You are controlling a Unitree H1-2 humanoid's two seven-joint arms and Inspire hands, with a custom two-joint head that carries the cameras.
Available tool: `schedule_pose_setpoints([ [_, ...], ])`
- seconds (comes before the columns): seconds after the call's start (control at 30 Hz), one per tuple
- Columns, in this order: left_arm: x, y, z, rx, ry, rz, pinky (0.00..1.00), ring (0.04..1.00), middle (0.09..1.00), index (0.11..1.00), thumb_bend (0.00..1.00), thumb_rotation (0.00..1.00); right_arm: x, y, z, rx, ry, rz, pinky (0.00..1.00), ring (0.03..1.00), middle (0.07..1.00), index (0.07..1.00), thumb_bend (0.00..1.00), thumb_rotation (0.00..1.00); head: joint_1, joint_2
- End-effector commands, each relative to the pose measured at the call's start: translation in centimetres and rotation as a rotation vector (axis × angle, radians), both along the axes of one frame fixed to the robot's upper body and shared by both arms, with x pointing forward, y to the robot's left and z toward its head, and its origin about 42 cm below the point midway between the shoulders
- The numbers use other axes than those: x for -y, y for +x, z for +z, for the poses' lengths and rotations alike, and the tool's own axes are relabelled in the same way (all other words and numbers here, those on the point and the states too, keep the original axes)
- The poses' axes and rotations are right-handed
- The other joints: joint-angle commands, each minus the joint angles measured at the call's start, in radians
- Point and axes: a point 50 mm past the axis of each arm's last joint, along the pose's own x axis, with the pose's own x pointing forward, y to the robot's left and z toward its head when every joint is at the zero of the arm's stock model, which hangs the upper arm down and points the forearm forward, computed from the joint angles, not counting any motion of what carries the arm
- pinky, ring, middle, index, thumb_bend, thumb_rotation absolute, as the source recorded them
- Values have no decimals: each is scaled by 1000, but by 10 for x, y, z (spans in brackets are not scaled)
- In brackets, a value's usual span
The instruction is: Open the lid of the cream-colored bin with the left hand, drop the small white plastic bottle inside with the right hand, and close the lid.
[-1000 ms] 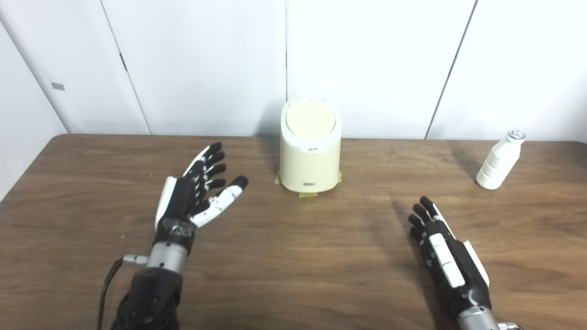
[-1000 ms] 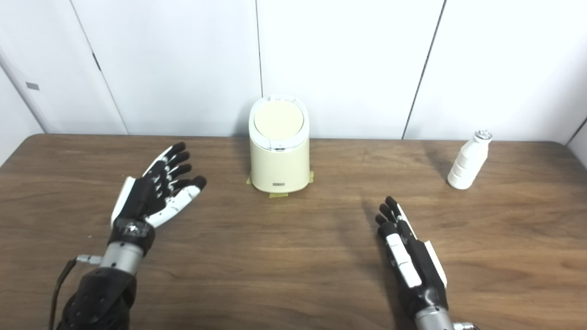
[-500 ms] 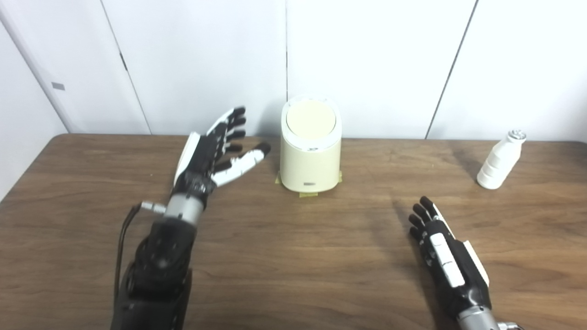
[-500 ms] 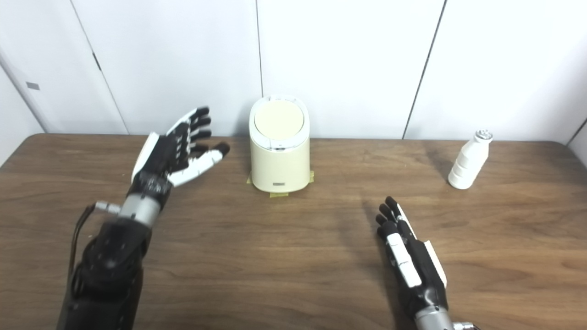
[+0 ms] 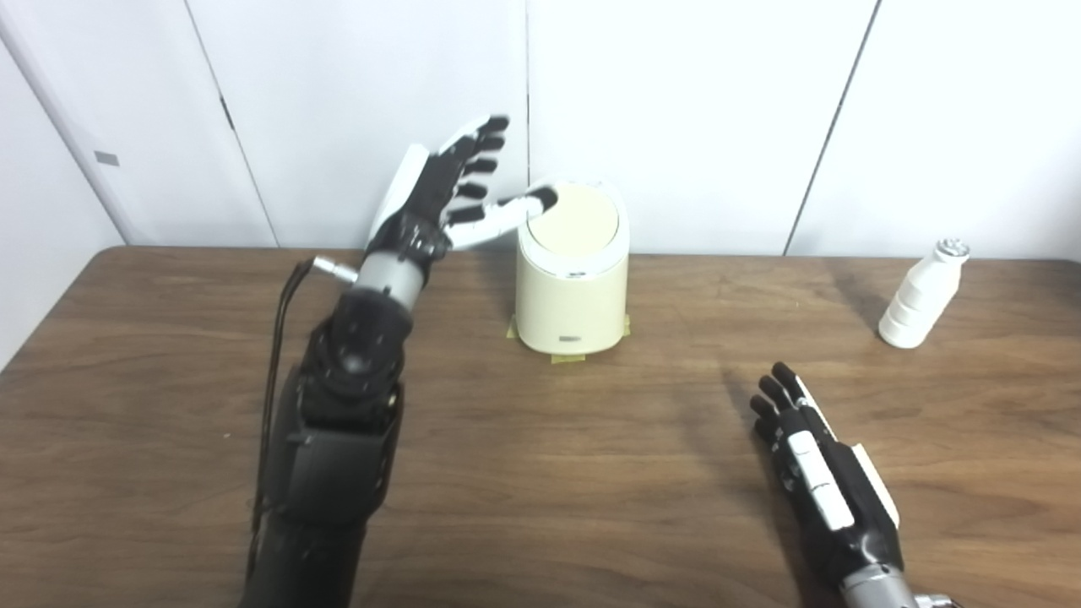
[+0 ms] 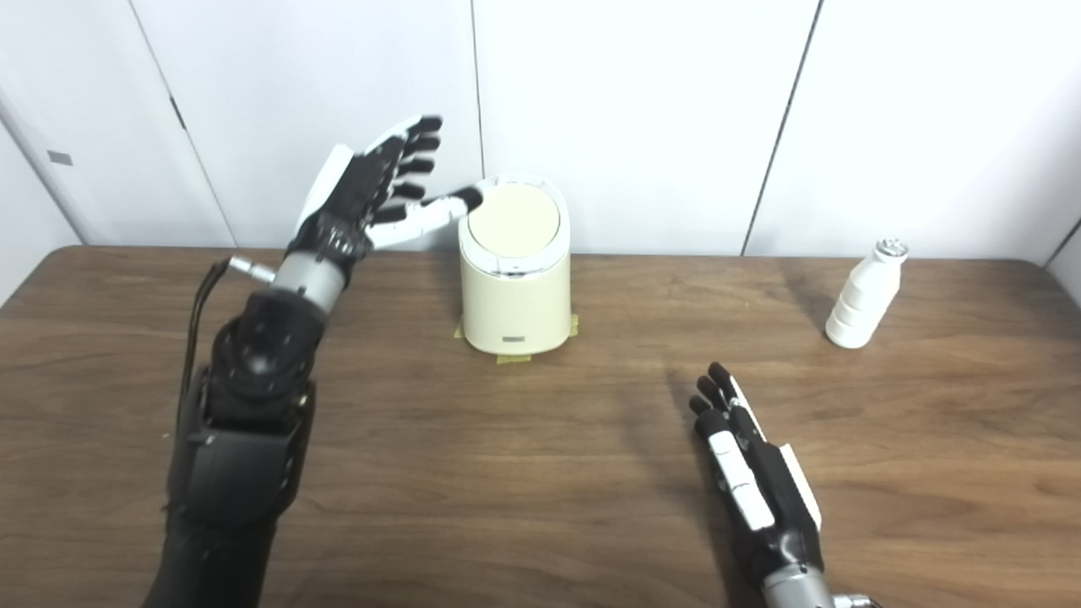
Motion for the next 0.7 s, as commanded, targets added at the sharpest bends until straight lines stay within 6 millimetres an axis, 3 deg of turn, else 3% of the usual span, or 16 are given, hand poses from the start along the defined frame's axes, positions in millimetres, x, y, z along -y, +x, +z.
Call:
schedule_pose_setpoints([
  [0.0,1,10,35,78,39,5,756,872,920,951,789,396,-1,-32,-13,-36,15,-21,981,953,966,960,517,756,-3,-1],
  [0.23,9,36,56,52,145,14,743,906,976,986,806,366,-3,-33,-15,-41,4,-11,983,957,968,964,512,767,-9,-5],
  [0.37,16,51,65,37,228,21,818,973,999,1000,832,344,-4,-34,-15,-39,-3,-12,973,955,966,969,513,780,-12,-2],
  [0.67,27,69,68,10,313,49,844,983,1000,998,808,240,-8,-37,-13,-40,-7,-19,967,947,961,964,531,783,-22,4],
])
